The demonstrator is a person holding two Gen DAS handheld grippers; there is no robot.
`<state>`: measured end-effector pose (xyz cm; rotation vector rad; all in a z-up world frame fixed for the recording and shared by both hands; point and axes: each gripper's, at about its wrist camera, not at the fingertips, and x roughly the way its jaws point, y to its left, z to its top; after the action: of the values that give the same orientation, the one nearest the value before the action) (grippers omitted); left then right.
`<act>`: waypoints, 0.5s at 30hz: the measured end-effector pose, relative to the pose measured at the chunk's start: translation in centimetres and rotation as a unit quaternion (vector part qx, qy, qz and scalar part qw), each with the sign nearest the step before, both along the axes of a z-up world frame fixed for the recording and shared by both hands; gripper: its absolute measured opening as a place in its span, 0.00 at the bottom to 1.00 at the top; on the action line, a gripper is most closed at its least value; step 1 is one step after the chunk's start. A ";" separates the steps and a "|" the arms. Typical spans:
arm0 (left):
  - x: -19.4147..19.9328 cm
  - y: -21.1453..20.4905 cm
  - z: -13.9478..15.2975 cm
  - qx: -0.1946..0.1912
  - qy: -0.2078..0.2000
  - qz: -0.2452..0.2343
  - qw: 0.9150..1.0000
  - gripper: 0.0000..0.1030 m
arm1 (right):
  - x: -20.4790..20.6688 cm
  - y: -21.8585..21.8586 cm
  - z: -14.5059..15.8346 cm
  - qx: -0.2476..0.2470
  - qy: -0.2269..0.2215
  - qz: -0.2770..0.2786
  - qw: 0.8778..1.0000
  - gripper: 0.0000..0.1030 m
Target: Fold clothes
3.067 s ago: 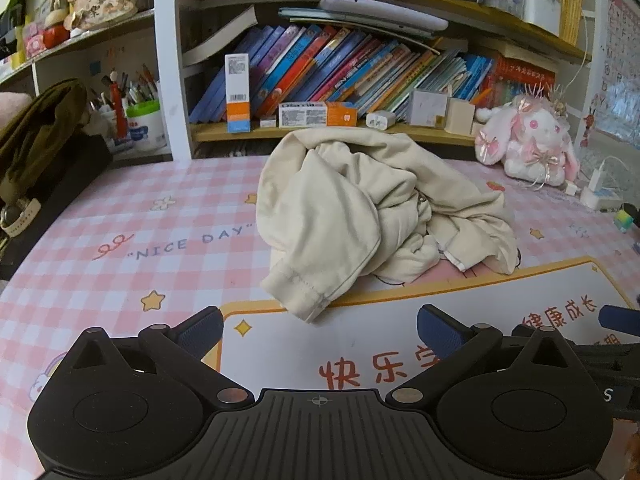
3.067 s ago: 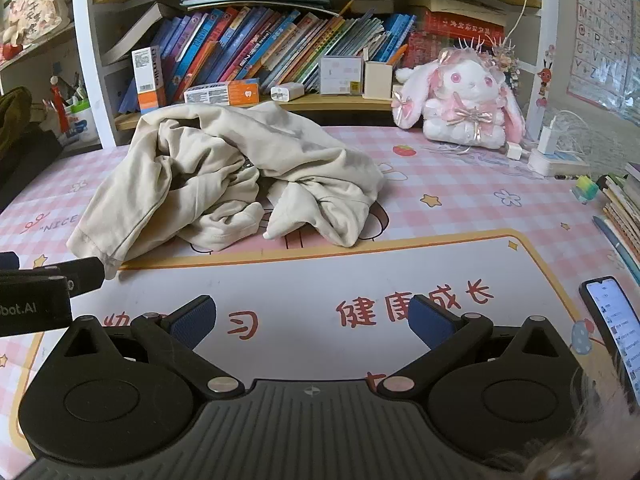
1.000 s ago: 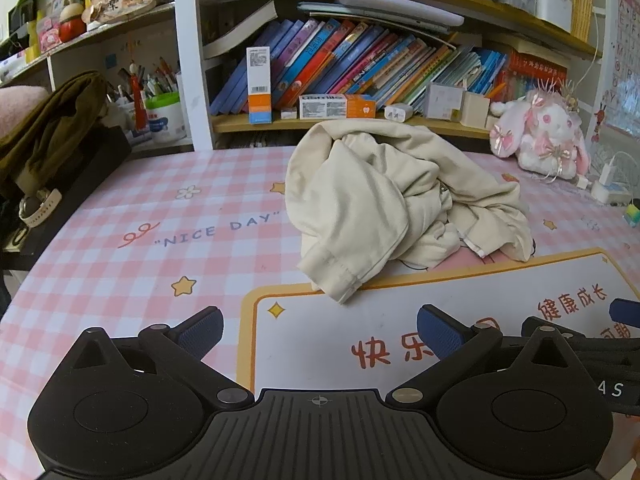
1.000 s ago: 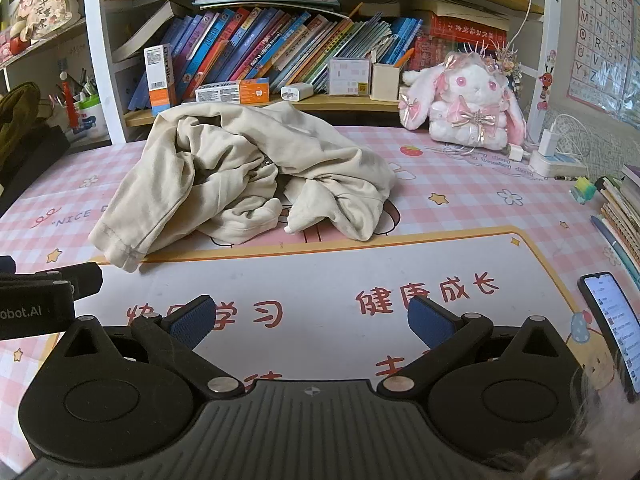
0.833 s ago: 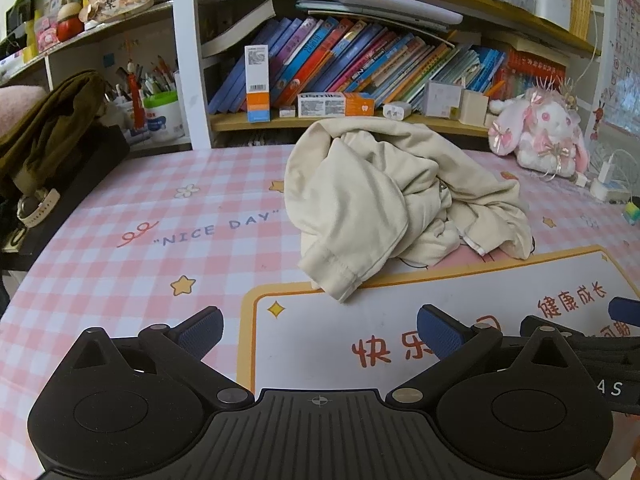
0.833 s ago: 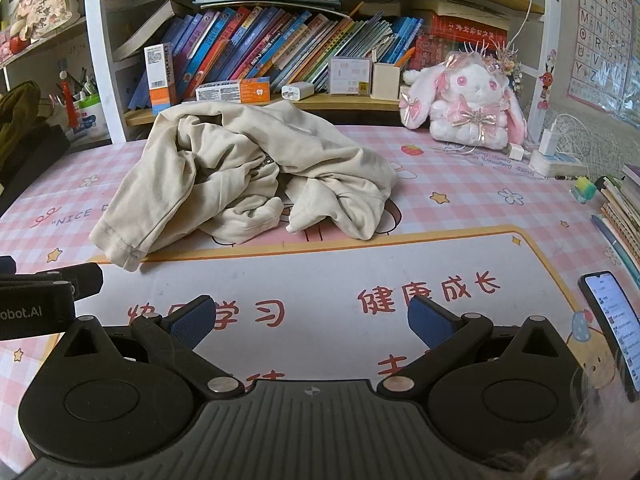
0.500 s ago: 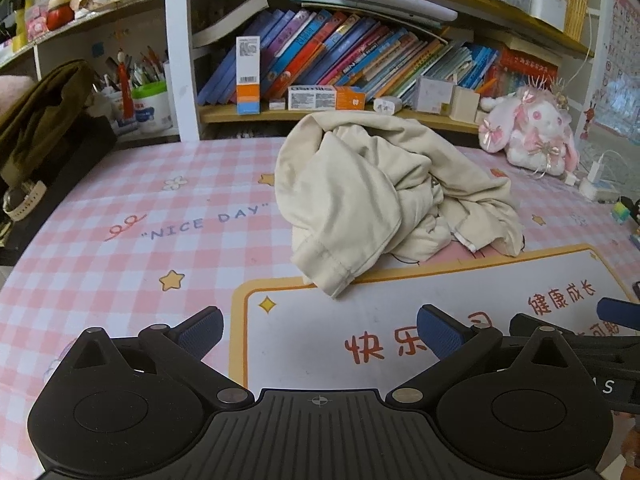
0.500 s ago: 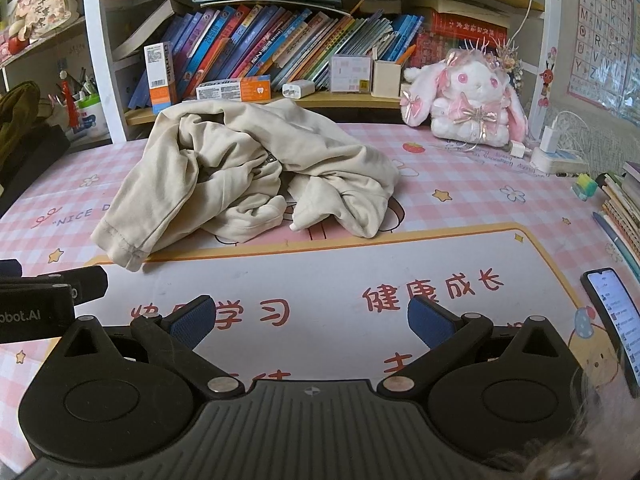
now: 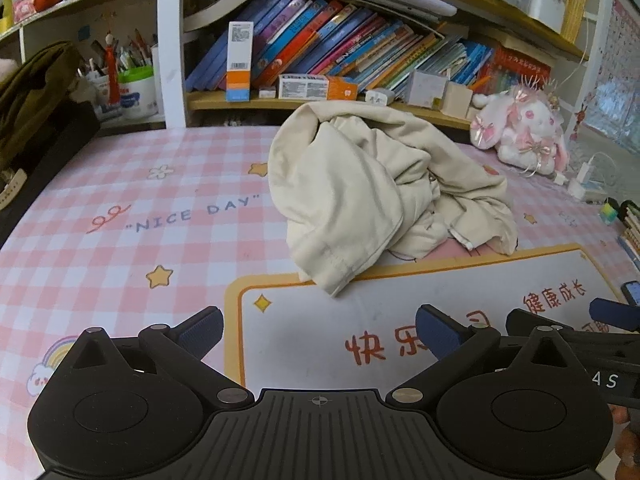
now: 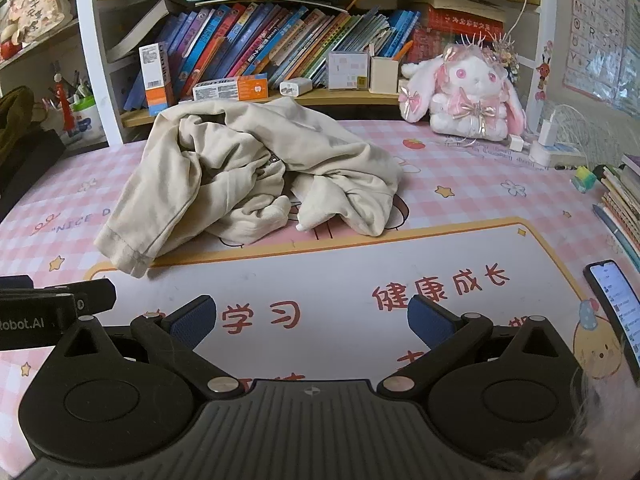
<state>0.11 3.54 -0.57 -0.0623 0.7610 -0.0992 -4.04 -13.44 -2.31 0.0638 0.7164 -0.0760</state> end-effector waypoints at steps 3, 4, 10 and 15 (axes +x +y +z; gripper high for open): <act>0.6 -0.4 -0.2 0.001 0.000 -0.010 1.000 1.00 | 0.2 0.0 0.1 -0.004 0.000 -0.004 1.000 1.00; 0.8 -0.6 -0.3 0.002 0.000 -0.014 1.000 1.00 | 0.3 -0.1 0.1 -0.004 0.000 -0.007 1.000 1.00; 2.7 -1.0 -0.4 -0.001 -0.007 -0.024 1.000 1.00 | 1.5 -2.1 0.1 0.048 -0.007 -0.004 0.999 0.98; 5.1 -1.4 -0.6 0.015 -0.015 -0.009 1.000 1.00 | 4.6 -3.4 -0.1 0.045 0.004 0.007 0.999 0.96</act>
<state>5.18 2.14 -1.13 -0.0255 0.7331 -0.1067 0.60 -16.84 -2.41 0.1444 0.7276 -0.0308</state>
